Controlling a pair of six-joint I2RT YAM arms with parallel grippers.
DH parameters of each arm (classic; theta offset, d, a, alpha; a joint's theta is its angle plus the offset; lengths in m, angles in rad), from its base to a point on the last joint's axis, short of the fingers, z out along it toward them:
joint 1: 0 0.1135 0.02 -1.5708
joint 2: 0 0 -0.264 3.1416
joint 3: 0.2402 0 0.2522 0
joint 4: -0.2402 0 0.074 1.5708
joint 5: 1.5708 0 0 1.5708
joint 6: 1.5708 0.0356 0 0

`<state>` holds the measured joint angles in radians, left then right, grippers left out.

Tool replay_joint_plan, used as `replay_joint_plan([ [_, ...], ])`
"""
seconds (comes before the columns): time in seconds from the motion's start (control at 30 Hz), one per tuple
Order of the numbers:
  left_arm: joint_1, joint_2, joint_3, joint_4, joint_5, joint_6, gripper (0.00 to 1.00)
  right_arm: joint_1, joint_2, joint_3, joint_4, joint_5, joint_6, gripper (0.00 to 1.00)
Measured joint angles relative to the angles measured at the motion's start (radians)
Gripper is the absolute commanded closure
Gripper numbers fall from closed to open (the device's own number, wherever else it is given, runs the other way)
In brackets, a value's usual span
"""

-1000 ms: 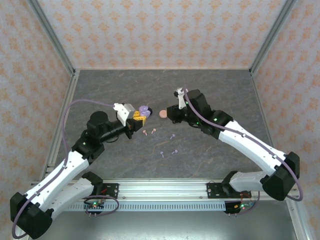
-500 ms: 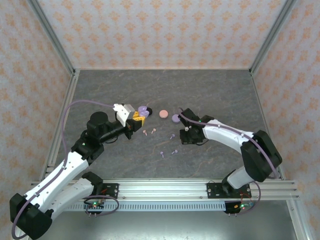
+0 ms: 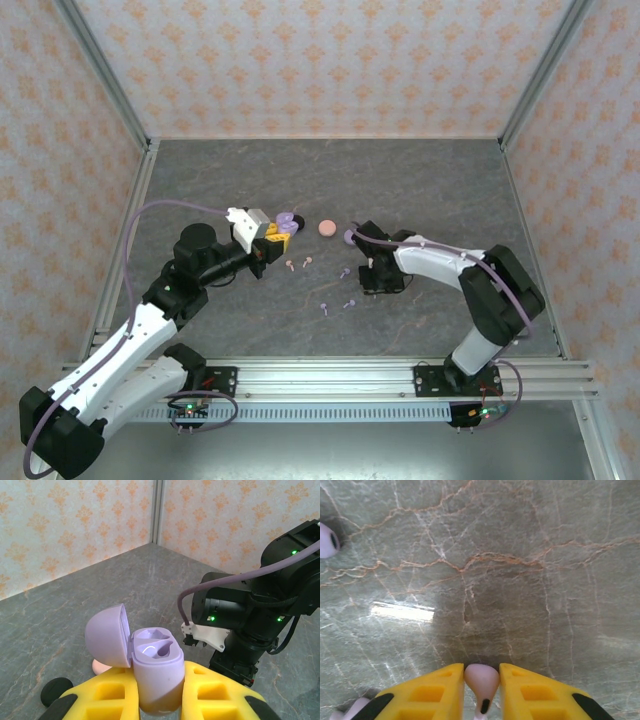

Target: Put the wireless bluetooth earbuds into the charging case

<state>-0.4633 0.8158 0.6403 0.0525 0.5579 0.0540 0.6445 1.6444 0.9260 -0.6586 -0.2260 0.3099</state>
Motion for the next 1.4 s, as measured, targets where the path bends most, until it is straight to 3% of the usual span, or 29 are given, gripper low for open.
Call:
replay_joint_plan([
  [0.23,0.0,0.0,0.0,0.0,-0.003,0.0,0.9,0.0,0.027,0.032,-0.032,-0.002,-0.016,0.73],
  [0.63,0.0,-0.013,0.0,-0.012,-0.016,0.0,0.9,0.0,0.026,0.05,-0.052,0.007,-0.038,0.82],
  [0.87,0.0,-0.016,0.0,-0.01,-0.001,-0.001,0.89,0.0,-0.219,0.072,-0.014,0.014,-0.061,0.83],
  [1.07,0.0,0.002,0.0,0.034,0.029,-0.009,0.89,0.003,-0.431,0.164,0.119,-0.059,-0.079,0.83],
  [1.4,0.0,0.074,0.0,0.098,0.092,-0.039,0.89,0.126,-0.452,0.338,0.266,-0.142,-0.148,0.83],
])
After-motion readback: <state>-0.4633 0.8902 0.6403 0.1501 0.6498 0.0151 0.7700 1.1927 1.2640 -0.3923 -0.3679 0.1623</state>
